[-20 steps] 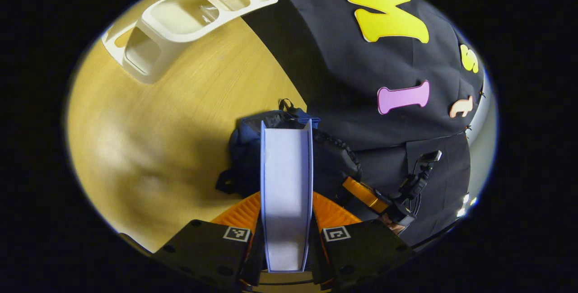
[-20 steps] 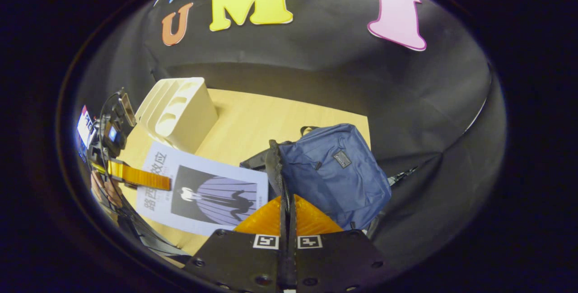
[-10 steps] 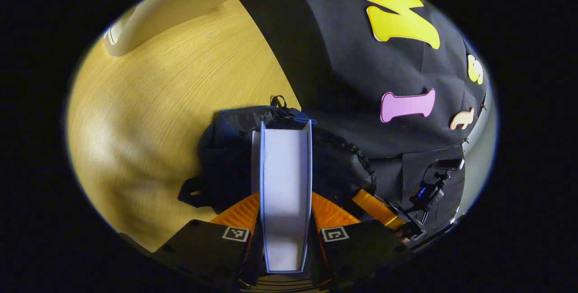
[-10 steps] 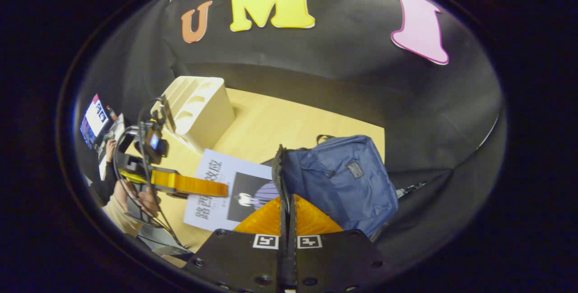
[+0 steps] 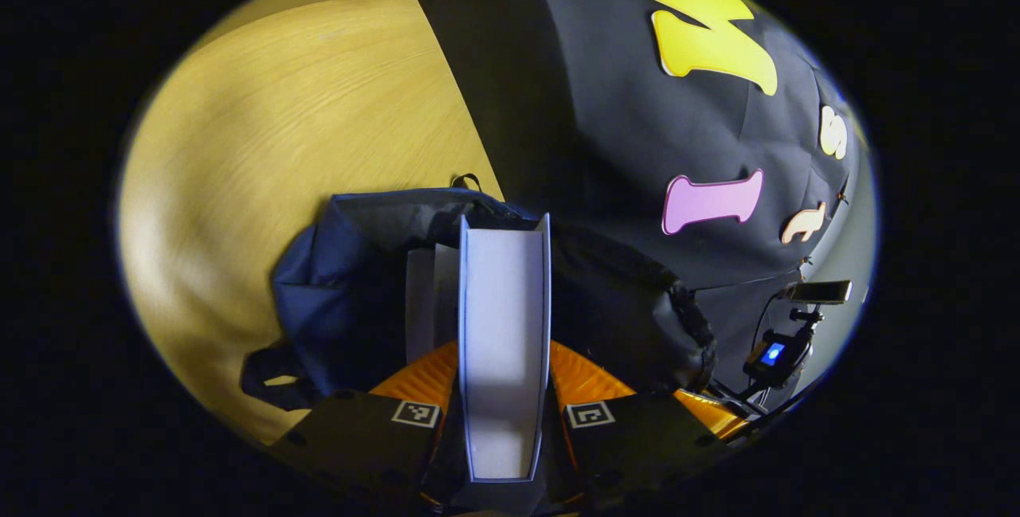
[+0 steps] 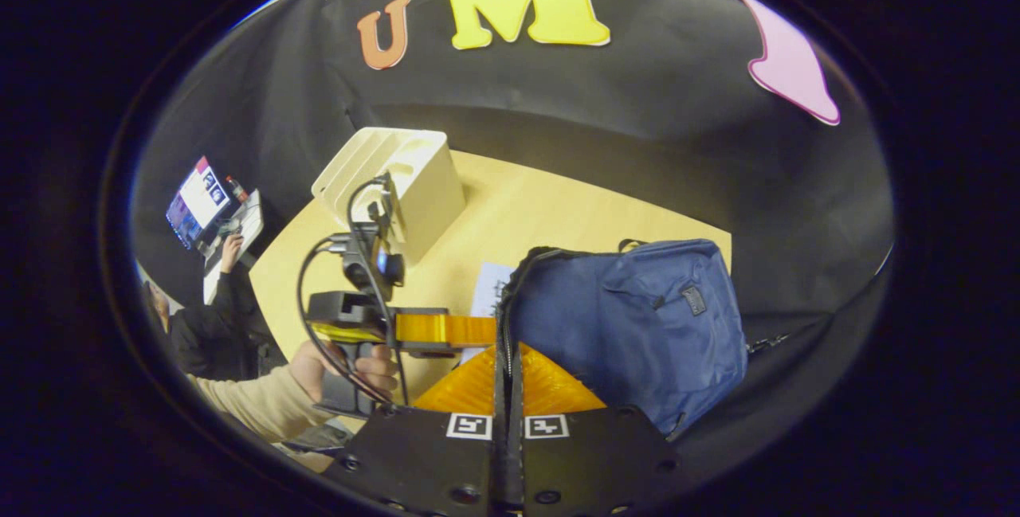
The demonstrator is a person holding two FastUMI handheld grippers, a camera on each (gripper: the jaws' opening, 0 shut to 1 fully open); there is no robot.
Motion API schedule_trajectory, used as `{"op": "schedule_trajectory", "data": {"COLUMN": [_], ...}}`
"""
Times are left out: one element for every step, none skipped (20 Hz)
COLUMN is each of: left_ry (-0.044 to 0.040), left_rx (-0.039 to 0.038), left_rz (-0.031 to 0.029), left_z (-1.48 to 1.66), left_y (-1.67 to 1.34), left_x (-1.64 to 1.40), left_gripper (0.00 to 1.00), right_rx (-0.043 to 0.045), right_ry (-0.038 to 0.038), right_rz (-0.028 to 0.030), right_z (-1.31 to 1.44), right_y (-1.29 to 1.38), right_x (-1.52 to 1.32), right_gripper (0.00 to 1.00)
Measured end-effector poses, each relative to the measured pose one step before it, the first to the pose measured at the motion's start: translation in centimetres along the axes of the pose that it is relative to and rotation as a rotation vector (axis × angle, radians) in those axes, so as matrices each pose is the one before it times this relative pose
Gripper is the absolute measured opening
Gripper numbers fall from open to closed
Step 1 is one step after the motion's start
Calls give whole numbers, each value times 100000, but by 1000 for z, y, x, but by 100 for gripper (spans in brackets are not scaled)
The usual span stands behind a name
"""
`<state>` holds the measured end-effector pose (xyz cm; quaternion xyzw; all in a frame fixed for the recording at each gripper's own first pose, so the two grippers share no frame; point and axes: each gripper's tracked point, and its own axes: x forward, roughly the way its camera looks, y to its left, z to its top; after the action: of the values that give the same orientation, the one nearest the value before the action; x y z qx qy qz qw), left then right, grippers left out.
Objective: Open the schoolbag, grab two books from the bookshelf and put them into the schoolbag.
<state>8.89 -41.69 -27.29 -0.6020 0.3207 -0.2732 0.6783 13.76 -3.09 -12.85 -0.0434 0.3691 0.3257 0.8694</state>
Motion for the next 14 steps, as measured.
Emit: {"op": "schedule_trajectory", "data": {"left_ry": [9, -118, -462, -360, -294, -9, -336, 98, -976, 42, 95, 601, -253, -727], "left_rx": [67, -1006, -1730, -1357, -553, -625, -560, -477, -487, -1098, -528, -731, -104, -835], "left_rz": [-2516, -2186, -2205, -1916, -1749, -1282, -865, -733, -705, -772, -674, -59, 390, -392], "left_z": [62, 70, -50, -2, -95, -225, 13, -141, 54, 86, 56, -102, 36, 111], "left_y": [71, 263, 180, 97, 85, 136, 132, 79, 118, 44, 147, 209, 334, 47], "left_x": [907, 1021, 868, 1034, 850, 898, 741, 730, 477, 370, 307, 245, 152, -4], "left_gripper": [43, 44, 43, 43, 43, 43, 43, 43, 43, 43, 50, 43, 44, 45], "right_rx": [-1174, -1480, -863, -650, -546, -3, -366, -413, -721, -749, -701, -458, 1354, 2017], "right_ry": [896, 343, 777, 716, 533, 387, 511, 327, -139, -893, -473, 593, -122, 487], "right_rz": [824, 541, 660, 355, 361, 187, 228, -103, -589, -327, -35, 31, 386, 916], "right_z": [-32, -210, -272, -244, -168, -343, -222, -216, -2, 30, 79, -239, -55, -194], "right_y": [339, 351, 338, 398, 338, 409, 308, 320, 193, 159, 174, 64, -52, 2], "right_x": [540, 475, 610, 245, 305, 278, 234, 204, 77, -441, 173, 312, 109, -75], "right_gripper": [0, 0, 0, 0, 0, 0, 0, 0, 0, 0, 0, 0, 0, 1]}}
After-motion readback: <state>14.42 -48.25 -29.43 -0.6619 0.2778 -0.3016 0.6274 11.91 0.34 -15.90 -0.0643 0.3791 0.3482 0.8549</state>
